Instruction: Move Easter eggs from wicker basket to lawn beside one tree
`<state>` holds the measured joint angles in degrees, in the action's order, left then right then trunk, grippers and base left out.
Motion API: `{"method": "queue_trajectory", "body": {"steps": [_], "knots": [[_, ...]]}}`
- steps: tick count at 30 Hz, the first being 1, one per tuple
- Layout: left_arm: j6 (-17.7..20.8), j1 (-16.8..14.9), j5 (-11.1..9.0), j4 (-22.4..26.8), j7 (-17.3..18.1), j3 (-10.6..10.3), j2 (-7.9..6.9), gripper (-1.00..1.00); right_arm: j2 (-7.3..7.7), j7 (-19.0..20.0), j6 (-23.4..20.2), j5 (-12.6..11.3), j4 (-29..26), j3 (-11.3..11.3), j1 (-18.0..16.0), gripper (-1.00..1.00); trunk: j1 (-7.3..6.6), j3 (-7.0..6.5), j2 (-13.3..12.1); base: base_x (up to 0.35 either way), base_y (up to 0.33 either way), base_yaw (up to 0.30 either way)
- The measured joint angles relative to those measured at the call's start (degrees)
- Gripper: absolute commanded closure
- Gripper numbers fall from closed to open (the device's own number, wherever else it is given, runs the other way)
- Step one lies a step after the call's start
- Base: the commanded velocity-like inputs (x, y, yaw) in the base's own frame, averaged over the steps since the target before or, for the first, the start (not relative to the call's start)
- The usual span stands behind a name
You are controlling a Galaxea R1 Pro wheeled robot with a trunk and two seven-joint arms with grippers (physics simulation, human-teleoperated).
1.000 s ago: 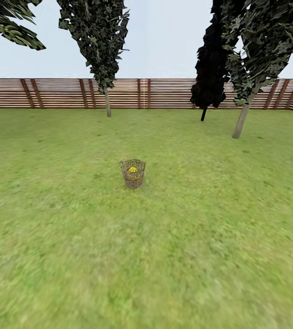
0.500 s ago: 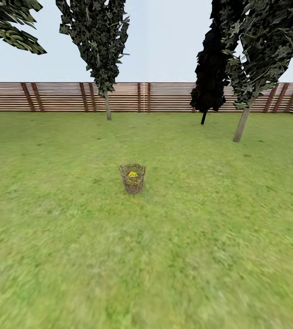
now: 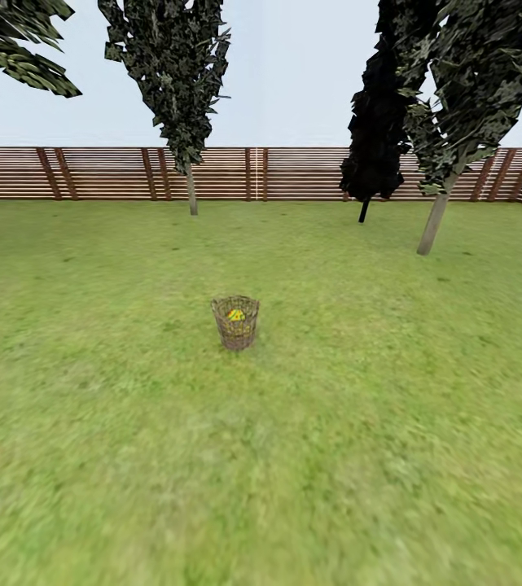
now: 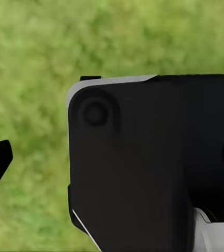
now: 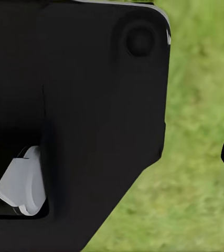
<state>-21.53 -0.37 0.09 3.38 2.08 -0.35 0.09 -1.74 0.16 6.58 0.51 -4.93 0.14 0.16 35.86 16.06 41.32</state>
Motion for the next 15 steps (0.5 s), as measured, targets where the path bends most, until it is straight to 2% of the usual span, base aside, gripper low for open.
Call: {"method": "queue_trajectory", "body": {"steps": [15], "knots": [[0.0,0.0,0.0,0.0,0.0,0.0,0.0,-1.0,0.1,0.0,0.0,0.1,0.0,0.0,0.0,-1.0,0.0,0.0,0.0,0.175,0.0,0.0]]}}
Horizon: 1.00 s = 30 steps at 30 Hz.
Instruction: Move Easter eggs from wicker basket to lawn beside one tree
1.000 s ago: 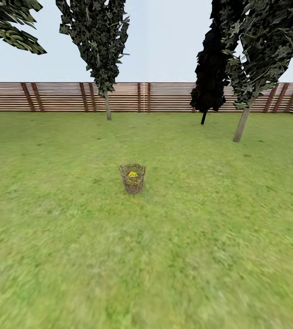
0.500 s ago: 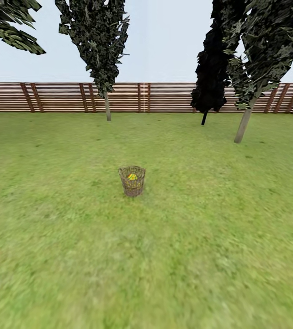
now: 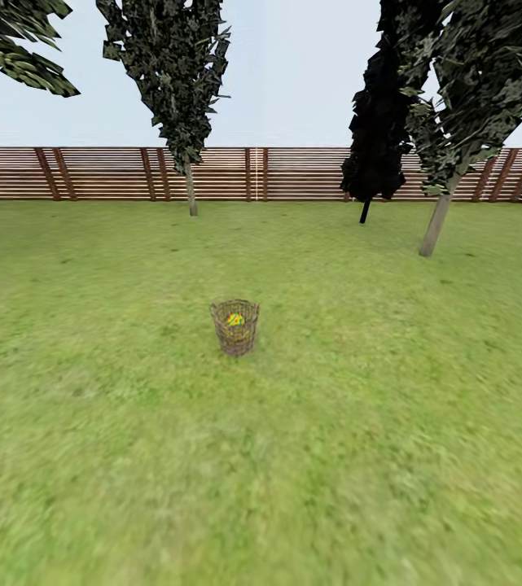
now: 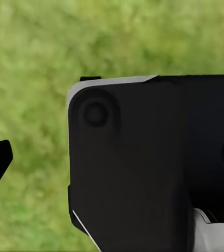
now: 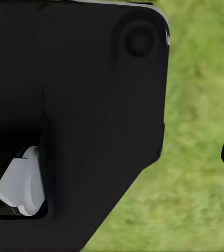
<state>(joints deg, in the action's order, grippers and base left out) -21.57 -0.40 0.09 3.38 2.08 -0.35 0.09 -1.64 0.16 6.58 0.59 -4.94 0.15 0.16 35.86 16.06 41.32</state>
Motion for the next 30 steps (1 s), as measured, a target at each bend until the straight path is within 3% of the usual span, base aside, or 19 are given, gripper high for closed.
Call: {"method": "queue_trajectory", "body": {"steps": [30], "knots": [[0.0,0.0,0.0,0.0,0.0,0.0,0.0,-1.0,0.06,0.0,0.0,0.0,0.0,0.0,0.0,-1.0,0.0,0.0,0.0,0.162,0.0,0.0]]}}
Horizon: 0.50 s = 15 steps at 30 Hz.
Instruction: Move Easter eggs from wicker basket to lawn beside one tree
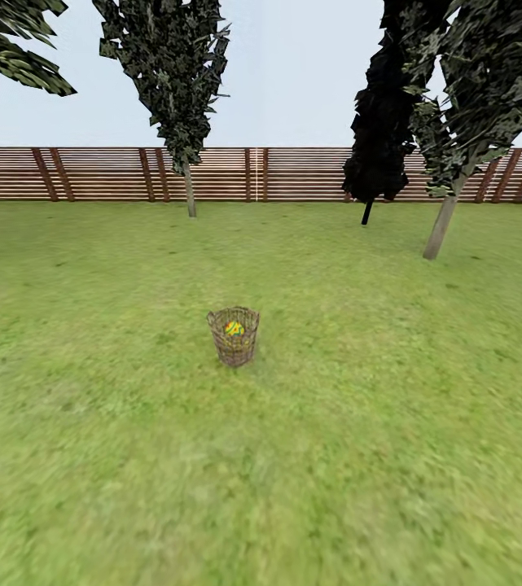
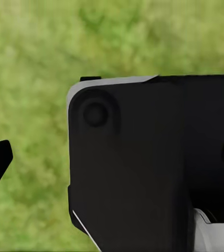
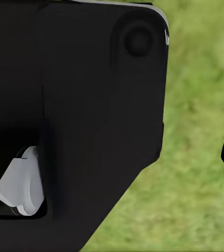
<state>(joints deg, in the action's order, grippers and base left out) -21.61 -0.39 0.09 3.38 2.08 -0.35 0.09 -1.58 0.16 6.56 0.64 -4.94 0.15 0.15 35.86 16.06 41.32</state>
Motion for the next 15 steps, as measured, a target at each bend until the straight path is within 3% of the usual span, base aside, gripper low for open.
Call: {"method": "queue_trajectory", "body": {"steps": [15], "knots": [[0.0,0.0,0.0,0.0,0.0,0.0,0.0,-1.0,-0.56,0.0,0.0,-0.2,0.0,-0.1,0.0,-1.0,0.0,0.0,0.0,0.149,0.0,0.0]]}}
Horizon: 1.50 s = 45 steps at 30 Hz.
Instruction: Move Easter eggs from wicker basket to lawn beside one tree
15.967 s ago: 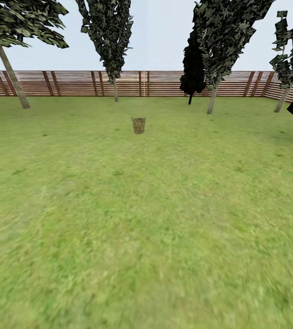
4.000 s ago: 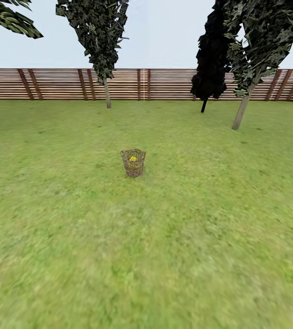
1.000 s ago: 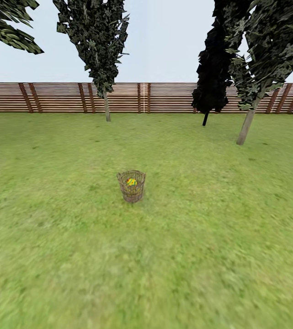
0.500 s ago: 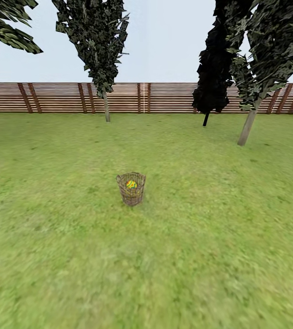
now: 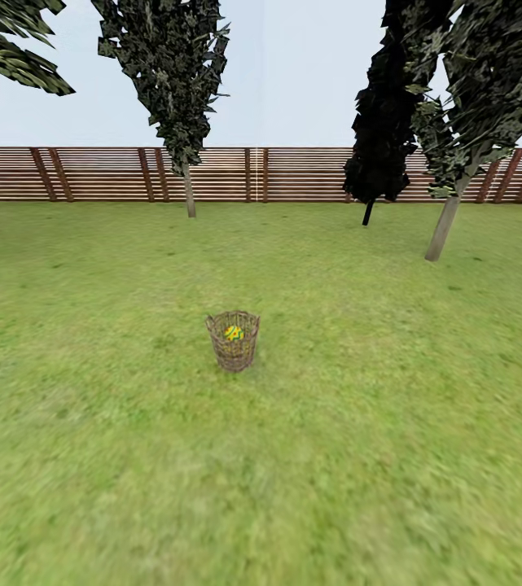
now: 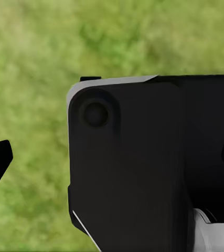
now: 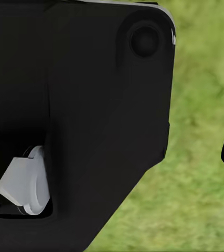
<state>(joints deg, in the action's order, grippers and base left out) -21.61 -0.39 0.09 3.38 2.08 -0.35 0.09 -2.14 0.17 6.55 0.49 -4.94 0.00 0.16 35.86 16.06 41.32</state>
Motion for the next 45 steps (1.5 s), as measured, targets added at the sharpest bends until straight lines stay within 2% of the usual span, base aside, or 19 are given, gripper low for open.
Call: {"method": "queue_trajectory", "body": {"steps": [13,27,45], "knots": [[0.0,0.0,0.0,0.0,0.0,0.0,0.0,-1.0,-0.28,0.1,0.0,-0.2,2.0,0.2,0.0,-1.0,0.0,0.0,0.0,0.149,0.0,0.0],[0.0,0.0,0.0,0.0,0.0,0.0,0.0,-1.0,-0.31,0.1,0.0,0.5,2.0,-0.4,0.0,-1.0,0.0,0.0,0.0,0.149,0.0,0.0],[0.0,0.0,0.0,0.0,0.0,0.0,0.0,-1.0,-0.39,0.1,0.4,-0.2,0.6,0.1,0.0,-1.0,0.0,0.0,0.0,0.149,0.0,0.0]]}}
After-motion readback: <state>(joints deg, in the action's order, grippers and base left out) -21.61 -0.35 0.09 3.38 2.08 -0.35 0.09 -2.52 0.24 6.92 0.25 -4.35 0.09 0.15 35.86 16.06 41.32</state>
